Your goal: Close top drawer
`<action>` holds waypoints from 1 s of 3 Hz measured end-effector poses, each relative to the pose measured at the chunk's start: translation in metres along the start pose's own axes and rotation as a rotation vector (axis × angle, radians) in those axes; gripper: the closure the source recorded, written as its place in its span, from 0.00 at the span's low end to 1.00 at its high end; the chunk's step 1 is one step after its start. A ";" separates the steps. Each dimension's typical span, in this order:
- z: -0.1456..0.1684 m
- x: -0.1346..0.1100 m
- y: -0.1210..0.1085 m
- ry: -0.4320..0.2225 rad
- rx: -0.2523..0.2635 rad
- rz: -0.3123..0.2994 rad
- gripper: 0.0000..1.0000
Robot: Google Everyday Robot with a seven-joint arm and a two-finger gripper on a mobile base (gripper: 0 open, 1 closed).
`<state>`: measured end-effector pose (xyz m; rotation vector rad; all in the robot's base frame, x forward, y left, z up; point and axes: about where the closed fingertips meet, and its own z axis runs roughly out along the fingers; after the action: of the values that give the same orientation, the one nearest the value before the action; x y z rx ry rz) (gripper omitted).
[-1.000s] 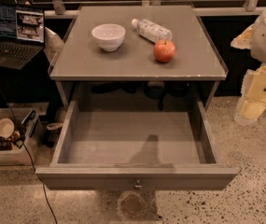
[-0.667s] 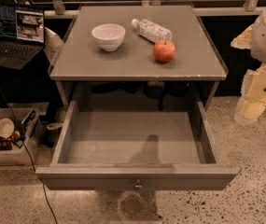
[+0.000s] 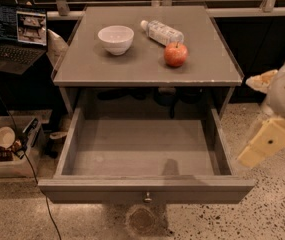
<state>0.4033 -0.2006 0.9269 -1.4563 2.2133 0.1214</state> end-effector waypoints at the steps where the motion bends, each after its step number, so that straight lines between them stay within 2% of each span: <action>1: 0.055 0.010 0.028 -0.137 -0.075 0.126 0.00; 2: 0.098 0.020 0.045 -0.169 -0.175 0.191 0.00; 3: 0.098 0.020 0.045 -0.169 -0.175 0.191 0.01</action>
Offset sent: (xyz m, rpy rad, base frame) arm -0.0132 0.0471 -0.1516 0.3643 0.2371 -0.0705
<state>0.3912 -0.1657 0.8238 -1.2663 2.2416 0.4945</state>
